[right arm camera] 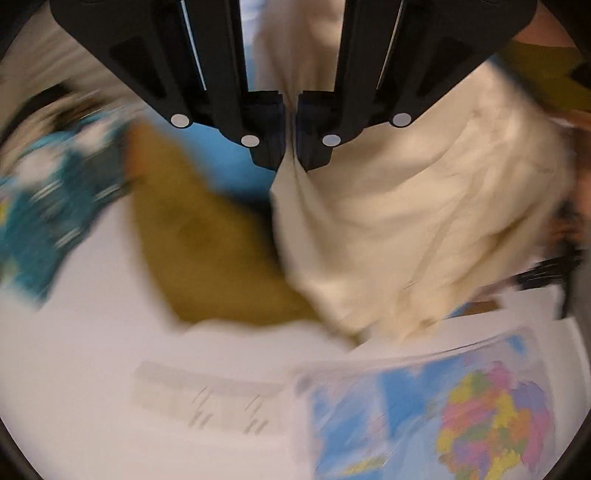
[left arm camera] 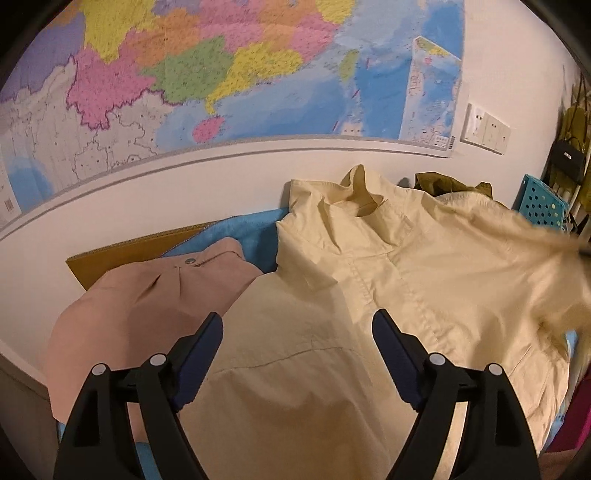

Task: Fold large clothes

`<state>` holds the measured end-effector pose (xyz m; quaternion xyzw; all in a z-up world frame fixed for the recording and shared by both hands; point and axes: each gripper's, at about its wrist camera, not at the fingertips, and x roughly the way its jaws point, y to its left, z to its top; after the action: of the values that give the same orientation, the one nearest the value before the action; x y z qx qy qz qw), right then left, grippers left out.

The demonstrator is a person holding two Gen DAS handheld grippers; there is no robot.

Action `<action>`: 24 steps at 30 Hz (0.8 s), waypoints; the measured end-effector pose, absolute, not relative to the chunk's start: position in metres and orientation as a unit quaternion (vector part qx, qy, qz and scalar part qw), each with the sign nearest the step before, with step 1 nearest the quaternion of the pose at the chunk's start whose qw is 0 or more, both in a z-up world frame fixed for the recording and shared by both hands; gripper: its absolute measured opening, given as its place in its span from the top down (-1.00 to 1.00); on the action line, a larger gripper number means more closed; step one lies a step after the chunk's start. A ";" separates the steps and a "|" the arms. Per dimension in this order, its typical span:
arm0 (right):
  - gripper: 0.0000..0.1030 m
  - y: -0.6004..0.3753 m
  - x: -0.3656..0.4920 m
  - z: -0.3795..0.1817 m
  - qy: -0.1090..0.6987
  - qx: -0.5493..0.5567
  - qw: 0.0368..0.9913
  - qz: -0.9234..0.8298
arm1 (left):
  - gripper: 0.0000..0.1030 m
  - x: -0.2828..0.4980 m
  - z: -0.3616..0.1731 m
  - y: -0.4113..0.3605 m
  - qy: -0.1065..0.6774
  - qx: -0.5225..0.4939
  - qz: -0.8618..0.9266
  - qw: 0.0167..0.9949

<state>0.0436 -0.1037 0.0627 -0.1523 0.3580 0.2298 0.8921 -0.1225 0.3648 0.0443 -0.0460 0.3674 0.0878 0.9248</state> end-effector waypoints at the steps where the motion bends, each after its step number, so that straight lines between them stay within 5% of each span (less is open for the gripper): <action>1: 0.84 -0.103 0.055 0.059 0.363 -0.169 0.892 0.210 | -0.56 -0.124 0.044 0.363 0.369 -0.046 0.086 0.924; 10: 0.73 -0.111 0.104 -0.046 0.446 -0.164 0.867 0.151 | -0.56 -0.151 0.043 0.338 0.390 -0.014 0.058 0.919; 12: 0.15 -0.115 0.097 -0.044 0.439 -0.144 0.876 0.142 | -0.58 -0.163 0.045 0.326 0.393 0.003 0.048 0.918; 14: -0.10 -0.120 0.079 -0.026 0.405 -0.117 0.895 0.147 | -0.69 -0.179 0.041 0.306 0.397 0.046 0.047 0.915; 24: -0.34 -0.051 -0.015 0.021 0.306 -0.059 0.857 0.411 | -0.62 -0.235 0.009 0.292 0.436 0.053 0.100 0.893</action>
<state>-0.0147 -0.0507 0.0210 -0.0592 0.3059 0.4108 0.8569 -0.2349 0.2924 0.0094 0.0527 0.4360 0.1004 0.8928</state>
